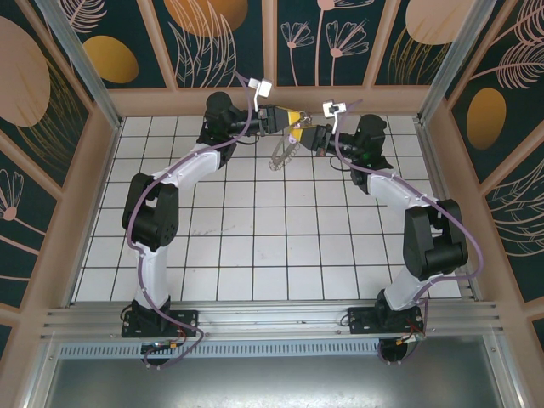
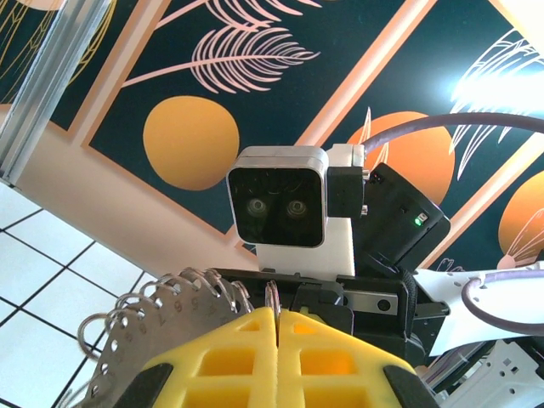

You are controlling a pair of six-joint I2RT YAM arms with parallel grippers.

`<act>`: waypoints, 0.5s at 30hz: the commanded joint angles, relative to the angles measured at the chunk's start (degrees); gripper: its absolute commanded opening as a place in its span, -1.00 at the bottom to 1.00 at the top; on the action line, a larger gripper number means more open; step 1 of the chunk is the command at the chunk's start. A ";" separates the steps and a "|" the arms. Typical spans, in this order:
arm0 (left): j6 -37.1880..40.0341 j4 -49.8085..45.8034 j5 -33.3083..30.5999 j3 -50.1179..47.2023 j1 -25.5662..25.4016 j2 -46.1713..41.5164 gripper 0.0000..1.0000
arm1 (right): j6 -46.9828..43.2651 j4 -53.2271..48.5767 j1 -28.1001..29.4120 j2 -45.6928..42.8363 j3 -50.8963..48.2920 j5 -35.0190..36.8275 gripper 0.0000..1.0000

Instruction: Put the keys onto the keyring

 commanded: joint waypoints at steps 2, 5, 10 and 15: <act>1.31 2.91 -0.55 -0.18 -0.52 -3.47 -1.00 | -2.45 -3.92 -1.17 -1.97 1.16 -0.18 -1.00; 3.54 0.64 -1.01 -0.47 -0.51 -3.93 -1.00 | -5.03 -9.22 -2.13 -3.93 1.58 0.34 -1.00; 4.81 -0.45 -1.44 -0.74 -0.50 -3.92 -1.00 | -9.27 -18.26 -2.70 -6.26 3.55 0.78 -1.00; 5.38 -0.76 -1.71 -1.11 -0.52 -3.91 -1.00 | -13.83 -27.95 -2.64 -6.49 7.83 1.78 -1.00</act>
